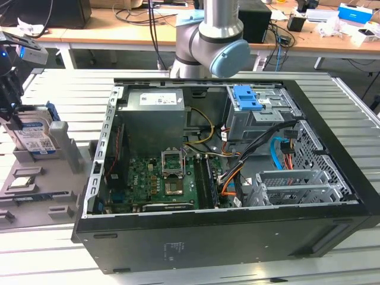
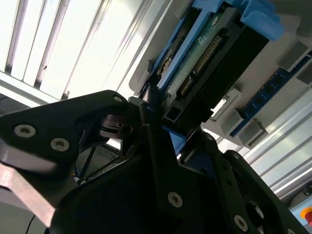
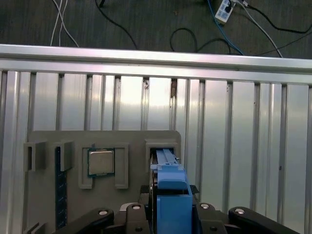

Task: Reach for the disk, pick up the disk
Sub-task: 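Pick up the disk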

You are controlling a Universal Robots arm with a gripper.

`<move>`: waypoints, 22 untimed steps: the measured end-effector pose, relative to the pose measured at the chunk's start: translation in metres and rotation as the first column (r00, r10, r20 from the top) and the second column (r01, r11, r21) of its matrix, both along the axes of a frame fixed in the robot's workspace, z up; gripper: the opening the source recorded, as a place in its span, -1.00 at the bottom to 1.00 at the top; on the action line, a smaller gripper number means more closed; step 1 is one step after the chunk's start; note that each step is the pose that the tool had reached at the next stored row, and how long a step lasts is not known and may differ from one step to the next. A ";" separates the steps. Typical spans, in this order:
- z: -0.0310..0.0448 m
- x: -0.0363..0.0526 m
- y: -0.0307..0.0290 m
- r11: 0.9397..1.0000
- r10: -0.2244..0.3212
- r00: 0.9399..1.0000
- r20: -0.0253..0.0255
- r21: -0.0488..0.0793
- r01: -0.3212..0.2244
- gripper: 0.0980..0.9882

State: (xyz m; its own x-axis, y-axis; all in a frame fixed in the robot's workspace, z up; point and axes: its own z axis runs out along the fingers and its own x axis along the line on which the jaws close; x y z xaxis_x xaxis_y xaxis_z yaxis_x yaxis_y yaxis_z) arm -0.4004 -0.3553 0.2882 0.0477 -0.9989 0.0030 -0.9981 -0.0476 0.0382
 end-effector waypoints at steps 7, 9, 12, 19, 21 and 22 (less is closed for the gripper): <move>0.0000 0.0000 0.0000 1.000 0.000 1.000 0.000 -0.002 0.000 -0.39; 0.0000 0.0000 0.0000 1.000 0.000 1.000 0.000 -0.002 0.000 -0.39; 0.0011 0.0001 0.0000 1.000 0.000 1.000 0.000 -0.002 0.000 -0.39; 0.0106 0.0000 0.0000 1.000 0.000 1.000 0.000 -0.002 0.000 -0.39; 0.0131 0.0000 0.0000 1.000 0.000 1.000 0.000 -0.002 0.000 -0.39; 0.0150 0.0000 0.0000 1.000 0.000 1.000 0.000 -0.002 0.000 -0.39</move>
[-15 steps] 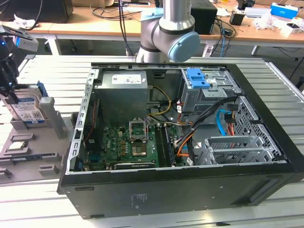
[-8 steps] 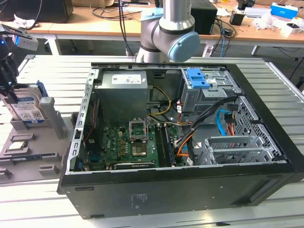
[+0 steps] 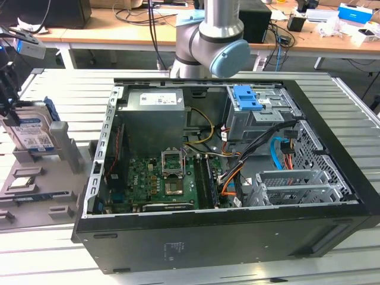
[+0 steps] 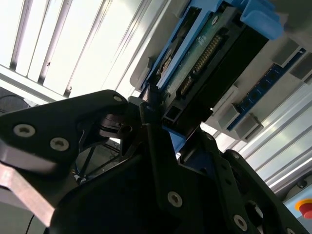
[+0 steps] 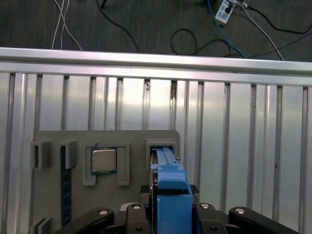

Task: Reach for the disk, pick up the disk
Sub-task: 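Pick up the disk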

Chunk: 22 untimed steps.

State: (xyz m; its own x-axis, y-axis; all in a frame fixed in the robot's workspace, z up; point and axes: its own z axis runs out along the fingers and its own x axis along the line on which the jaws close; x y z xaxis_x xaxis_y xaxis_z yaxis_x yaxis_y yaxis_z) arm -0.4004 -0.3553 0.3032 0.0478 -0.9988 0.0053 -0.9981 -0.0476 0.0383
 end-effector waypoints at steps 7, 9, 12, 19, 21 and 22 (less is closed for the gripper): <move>0.0118 0.0000 0.0000 1.000 0.000 1.000 0.000 0.000 0.000 -0.39; 0.0156 0.0001 0.0000 1.000 0.000 1.000 0.000 0.000 0.000 -0.39; 0.0199 0.0002 0.0000 1.000 0.000 1.000 0.000 0.000 0.000 -0.39; 0.0317 0.0003 0.0000 1.000 0.000 1.000 0.000 0.000 0.000 -0.39; 0.0356 0.0003 0.0000 1.000 0.000 1.000 0.000 0.000 0.000 -0.39; 0.0372 0.0003 0.0000 1.000 0.000 1.000 0.000 0.000 0.000 -0.39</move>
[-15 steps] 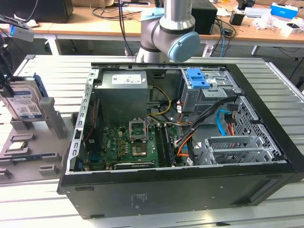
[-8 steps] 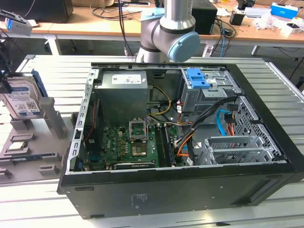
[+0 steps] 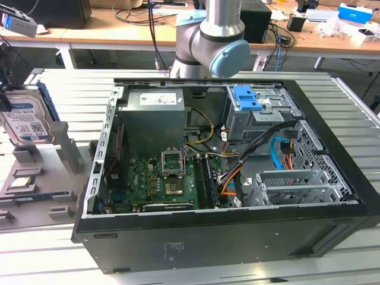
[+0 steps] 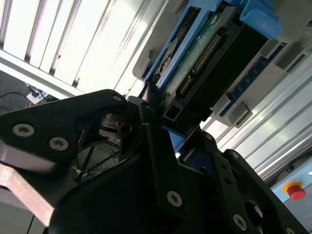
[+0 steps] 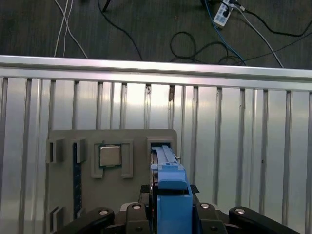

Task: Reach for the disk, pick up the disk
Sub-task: 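Pick up the disk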

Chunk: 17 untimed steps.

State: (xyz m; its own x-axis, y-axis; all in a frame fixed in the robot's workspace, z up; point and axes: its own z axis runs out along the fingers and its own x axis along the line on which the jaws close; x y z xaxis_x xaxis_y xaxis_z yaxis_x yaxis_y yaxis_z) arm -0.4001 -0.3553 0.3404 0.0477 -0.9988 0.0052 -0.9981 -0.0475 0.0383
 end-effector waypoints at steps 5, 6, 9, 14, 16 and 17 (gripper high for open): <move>0.0093 0.0001 0.0000 1.000 0.000 1.000 0.000 0.000 0.000 -0.39; 0.0113 0.0001 0.0000 1.000 0.000 1.000 0.000 0.000 0.000 -0.39; 0.0206 0.0001 0.0000 1.000 0.000 1.000 0.000 0.000 0.000 -0.39; 0.0306 0.0002 0.0000 1.000 0.000 1.000 0.000 0.000 0.000 -0.39; 0.0342 0.0002 0.0000 1.000 0.000 1.000 0.000 0.000 0.000 -0.39; 0.0357 0.0002 0.0000 1.000 0.000 1.000 0.000 0.000 0.000 -0.39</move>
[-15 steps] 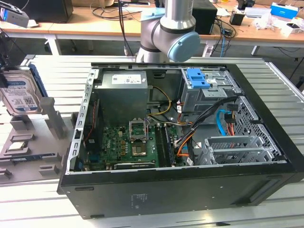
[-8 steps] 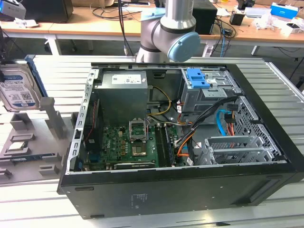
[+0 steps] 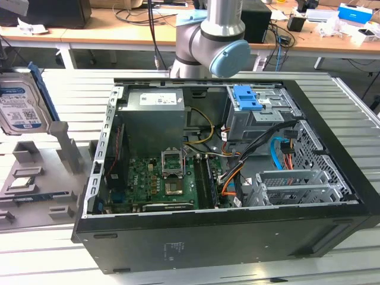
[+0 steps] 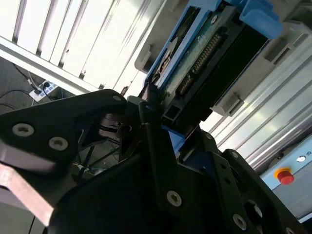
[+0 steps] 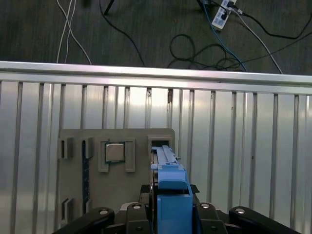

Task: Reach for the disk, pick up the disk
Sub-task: 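Pick up the disk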

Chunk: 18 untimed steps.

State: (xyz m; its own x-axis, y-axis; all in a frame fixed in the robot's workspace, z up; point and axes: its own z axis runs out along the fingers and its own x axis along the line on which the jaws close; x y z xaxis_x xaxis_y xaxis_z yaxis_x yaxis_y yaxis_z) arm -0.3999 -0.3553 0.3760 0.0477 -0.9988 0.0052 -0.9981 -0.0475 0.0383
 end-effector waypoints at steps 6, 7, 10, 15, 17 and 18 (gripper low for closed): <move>0.0111 0.0000 0.0000 1.000 0.000 1.000 0.000 0.000 0.000 -0.39; 0.0126 0.0000 0.0000 1.000 0.000 1.000 0.000 0.000 0.000 -0.39; 0.0216 0.0001 0.0000 1.000 0.000 1.000 0.000 0.000 0.000 -0.39; 0.0293 0.0001 0.0000 1.000 0.000 1.000 0.000 0.000 0.000 -0.39; 0.0353 0.0001 0.0000 1.000 0.000 1.000 0.000 0.000 0.000 -0.39; 0.0364 0.0001 0.0000 1.000 0.000 1.000 0.000 0.000 0.000 -0.39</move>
State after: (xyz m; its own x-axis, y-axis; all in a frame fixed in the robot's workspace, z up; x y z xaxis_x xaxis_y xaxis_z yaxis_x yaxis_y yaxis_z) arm -0.3999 -0.3553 0.4125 0.0478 -0.9988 0.0052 -0.9981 -0.0475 0.0383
